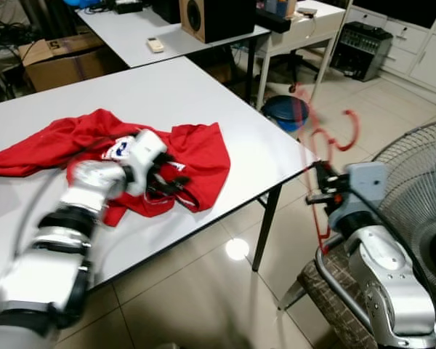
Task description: Hang hanger
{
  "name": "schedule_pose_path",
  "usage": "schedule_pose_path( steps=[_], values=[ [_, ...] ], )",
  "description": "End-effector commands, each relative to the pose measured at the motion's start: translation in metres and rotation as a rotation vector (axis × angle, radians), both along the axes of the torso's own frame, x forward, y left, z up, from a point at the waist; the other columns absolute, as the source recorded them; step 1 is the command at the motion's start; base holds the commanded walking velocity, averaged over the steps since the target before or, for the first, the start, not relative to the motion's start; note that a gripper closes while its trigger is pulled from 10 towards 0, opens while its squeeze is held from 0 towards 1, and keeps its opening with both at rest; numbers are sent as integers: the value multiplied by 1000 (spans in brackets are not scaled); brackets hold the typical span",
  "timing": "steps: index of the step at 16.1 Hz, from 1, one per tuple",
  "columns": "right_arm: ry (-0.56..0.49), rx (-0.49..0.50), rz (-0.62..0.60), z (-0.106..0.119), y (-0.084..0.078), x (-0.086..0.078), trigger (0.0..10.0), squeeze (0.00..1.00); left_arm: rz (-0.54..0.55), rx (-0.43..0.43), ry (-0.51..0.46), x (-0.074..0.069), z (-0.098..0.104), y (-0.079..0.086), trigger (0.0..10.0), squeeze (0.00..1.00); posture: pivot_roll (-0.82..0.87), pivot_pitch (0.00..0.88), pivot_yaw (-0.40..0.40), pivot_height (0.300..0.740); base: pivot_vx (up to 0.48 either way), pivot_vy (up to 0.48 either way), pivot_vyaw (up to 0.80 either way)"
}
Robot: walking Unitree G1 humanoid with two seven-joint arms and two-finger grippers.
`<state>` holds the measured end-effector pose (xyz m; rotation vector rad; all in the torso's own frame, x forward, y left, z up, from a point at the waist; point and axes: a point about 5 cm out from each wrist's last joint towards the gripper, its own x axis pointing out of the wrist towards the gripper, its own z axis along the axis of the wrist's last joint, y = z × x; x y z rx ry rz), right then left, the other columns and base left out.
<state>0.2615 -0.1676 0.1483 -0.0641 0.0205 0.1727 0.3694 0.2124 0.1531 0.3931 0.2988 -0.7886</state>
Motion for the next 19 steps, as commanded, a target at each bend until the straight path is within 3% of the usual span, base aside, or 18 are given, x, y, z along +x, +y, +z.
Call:
schedule_pose_path(
  steps=[1, 4, 5, 7, 9, 10, 13, 16, 17, 19],
  values=[
    [4, -7, 39, 2, 2, 0, 10000, 0, -12, 36, -2, -3, 7, 10, 10000, 0, -187, 0, 44, 740, 0, 0, 0],
    [15, -13, 51, 0, -1, -2, 10000, 0, -216, -6, 82, -36, 2, 3, 10000, 0, -175, 0, 39, 740, 0, 0, 0],
    [19, -14, 55, -1, 0, -1, 10000, 0, -274, -15, 144, -50, -12, -4, 10000, 0, -164, 0, 27, 740, 0, 0, 0],
    [20, -20, 79, 0, 3, 3, 10000, 0, -278, 40, 211, -59, -36, -5, 10000, 0, -158, 0, 20, 740, 0, 0, 0],
    [23, -22, 86, -1, 3, 3, 10000, 0, -251, 71, 242, -65, -43, -6, 10000, 0, -154, 0, 18, 740, 0, 0, 0],
    [26, -24, 90, -2, 4, 3, 10000, 0, -204, 156, 248, -68, -47, 1, 10000, 0, -158, 0, 22, 740, 0, 0, 0],
    [29, -37, 94, -3, 5, 0, 10000, 0, -260, 220, 317, -80, -41, 17, 10000, 0, -164, 0, 27, 740, 0, 0, 0],
    [32, -42, 88, -4, 2, 0, 10000, 0, -280, 332, 391, -90, -25, 48, 10000, 0, -154, 0, 25, 740, 0, 0, 0],
    [31, -42, 85, -4, 1, 1, 10000, 0, -261, 348, 375, -88, -10, 60, 10000, 0, -150, 0, 23, 740, 0, 0, 0],
    [31, -42, 83, -4, 1, 2, 10000, 0, -259, 298, 332, -86, 19, 66, 10000, 0, -143, 0, 22, 740, 0, 0, 0]
  ],
)
